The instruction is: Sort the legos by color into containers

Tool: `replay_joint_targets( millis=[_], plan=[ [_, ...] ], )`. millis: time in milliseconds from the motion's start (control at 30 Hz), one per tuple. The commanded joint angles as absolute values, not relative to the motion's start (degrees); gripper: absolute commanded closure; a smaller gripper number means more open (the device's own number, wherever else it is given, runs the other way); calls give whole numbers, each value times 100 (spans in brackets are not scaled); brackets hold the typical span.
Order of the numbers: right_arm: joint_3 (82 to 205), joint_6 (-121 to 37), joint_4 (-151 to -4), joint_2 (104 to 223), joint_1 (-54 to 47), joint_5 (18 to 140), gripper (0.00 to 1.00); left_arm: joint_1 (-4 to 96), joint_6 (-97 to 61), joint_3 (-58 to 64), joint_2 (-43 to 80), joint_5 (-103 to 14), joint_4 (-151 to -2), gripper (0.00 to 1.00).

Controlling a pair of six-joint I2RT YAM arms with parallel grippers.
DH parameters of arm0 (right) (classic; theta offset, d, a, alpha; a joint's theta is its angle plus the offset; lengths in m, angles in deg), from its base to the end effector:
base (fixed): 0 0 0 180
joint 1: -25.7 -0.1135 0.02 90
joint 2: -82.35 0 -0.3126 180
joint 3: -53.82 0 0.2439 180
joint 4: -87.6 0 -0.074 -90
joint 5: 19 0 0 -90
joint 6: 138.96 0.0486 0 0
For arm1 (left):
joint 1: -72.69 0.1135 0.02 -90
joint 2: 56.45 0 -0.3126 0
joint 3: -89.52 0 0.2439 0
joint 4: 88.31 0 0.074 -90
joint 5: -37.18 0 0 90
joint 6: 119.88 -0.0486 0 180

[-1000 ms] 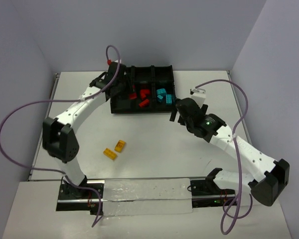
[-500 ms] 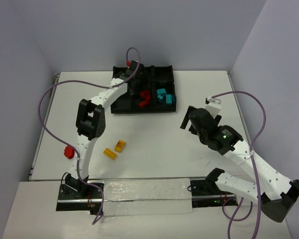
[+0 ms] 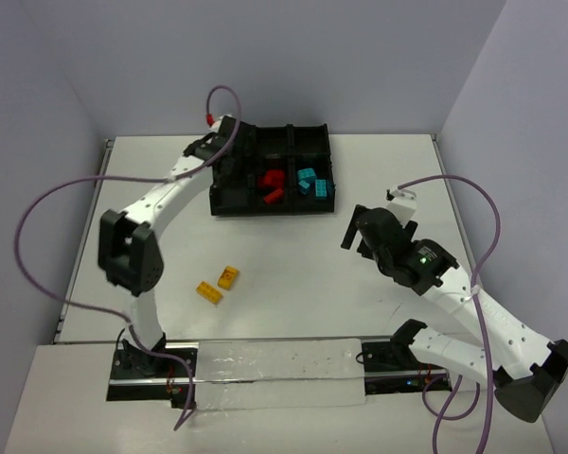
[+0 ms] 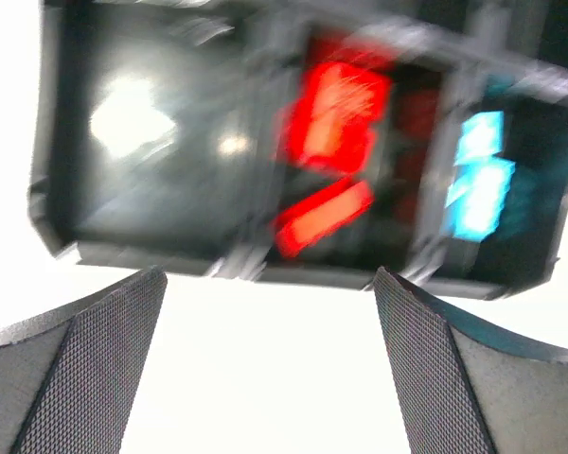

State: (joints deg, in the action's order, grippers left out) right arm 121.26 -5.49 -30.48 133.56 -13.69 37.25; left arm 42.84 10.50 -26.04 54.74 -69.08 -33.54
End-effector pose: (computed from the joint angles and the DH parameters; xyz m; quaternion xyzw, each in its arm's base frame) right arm 0.1240 0.0669 0.3435 0.1410 0.8818 0.0372 0.4485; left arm 0.3998 -0.2137 0.3306 -0.1332 0.9231 -0.0840 0.3508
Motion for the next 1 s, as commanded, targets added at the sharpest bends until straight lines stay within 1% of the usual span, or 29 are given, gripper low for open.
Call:
replay_joint_targets(
  millis=[0,200,333,400,500,700,833,967],
  plan=[
    [11953,-663,-3439,13282,-1411,3770,2,4433,1515,-966,3725,-8105,-2704,1],
    [11823,-882,-3792,13368,-1429,4134,2,5136,2682,611,2628,-8341,-1557,1],
    [11699,-984,-4006,13321,-1437,4276,2,5399,3480,1445,2010,-8381,-1178,1],
    [11619,-1041,-4117,13278,-1437,4316,2,5534,4131,1939,1714,-8397,-1059,1],
    [11532,-1126,-4196,13230,-1445,4400,2,5692,4326,2250,1452,-8252,-1205,1],
    [11517,-1258,-4247,13186,-1455,4816,2,5757,4909,2149,1926,-8823,-622,1],
    [11558,-1409,-4124,13151,-1447,5062,2,6002,4615,2230,2122,-8855,-855,1],
    [11666,-1592,-3883,13212,-1449,5013,2,6357,4338,2333,1989,-8814,-1220,1]
  ],
)
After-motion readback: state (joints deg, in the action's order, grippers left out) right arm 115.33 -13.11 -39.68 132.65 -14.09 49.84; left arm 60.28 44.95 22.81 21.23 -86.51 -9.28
